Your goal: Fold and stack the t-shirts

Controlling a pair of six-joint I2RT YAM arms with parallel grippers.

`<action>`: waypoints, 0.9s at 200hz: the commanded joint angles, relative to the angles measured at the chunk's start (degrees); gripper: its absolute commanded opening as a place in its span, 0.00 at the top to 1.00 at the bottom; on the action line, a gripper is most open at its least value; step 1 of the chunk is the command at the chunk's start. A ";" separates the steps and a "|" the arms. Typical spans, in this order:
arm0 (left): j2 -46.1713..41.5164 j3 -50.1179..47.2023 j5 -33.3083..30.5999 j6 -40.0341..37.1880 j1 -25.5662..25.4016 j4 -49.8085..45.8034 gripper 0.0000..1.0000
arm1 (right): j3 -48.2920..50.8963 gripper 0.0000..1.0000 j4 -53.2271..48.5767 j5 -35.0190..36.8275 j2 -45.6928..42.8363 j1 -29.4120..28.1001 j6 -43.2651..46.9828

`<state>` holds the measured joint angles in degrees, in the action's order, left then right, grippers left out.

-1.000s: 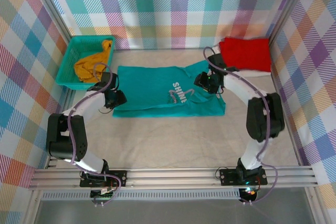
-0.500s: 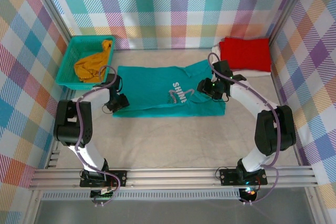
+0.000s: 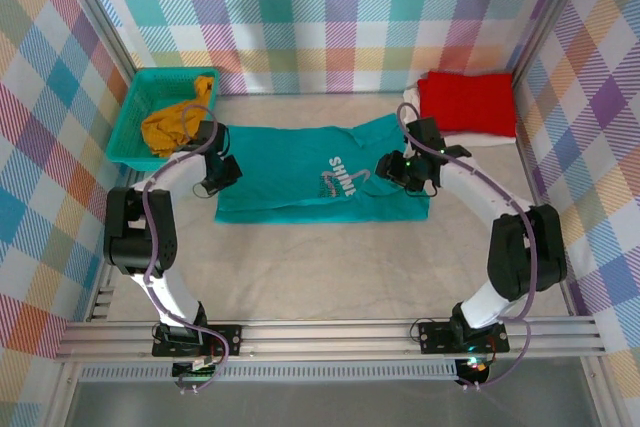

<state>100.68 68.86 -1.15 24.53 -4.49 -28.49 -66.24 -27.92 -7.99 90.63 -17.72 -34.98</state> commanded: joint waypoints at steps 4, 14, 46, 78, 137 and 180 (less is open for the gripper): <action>-3.55 -3.55 -0.23 1.09 0.71 -3.91 0.80 | 0.86 0.48 -0.38 -0.11 -2.86 -0.22 1.91; -5.34 -6.16 -0.54 1.49 0.76 -4.25 0.69 | 1.45 0.48 -0.15 -0.28 -3.47 -0.28 2.55; -7.51 -11.16 0.91 2.66 1.59 -3.04 0.65 | 4.13 0.40 3.04 -1.59 -4.23 -0.63 6.78; -6.38 -11.13 1.67 2.45 1.63 -0.65 0.57 | 5.84 0.34 5.68 -1.81 -4.19 -0.89 7.74; 0.36 -7.50 2.51 1.62 1.70 1.96 0.72 | 6.68 0.30 7.18 -1.29 -3.53 -0.89 6.82; -0.89 -5.05 1.99 1.48 1.73 -0.45 0.96 | 6.56 0.29 6.53 0.07 -3.79 -0.92 7.22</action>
<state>100.60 61.30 0.80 26.13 -3.22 -26.87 -60.31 -22.24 -8.62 87.48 -18.26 -29.04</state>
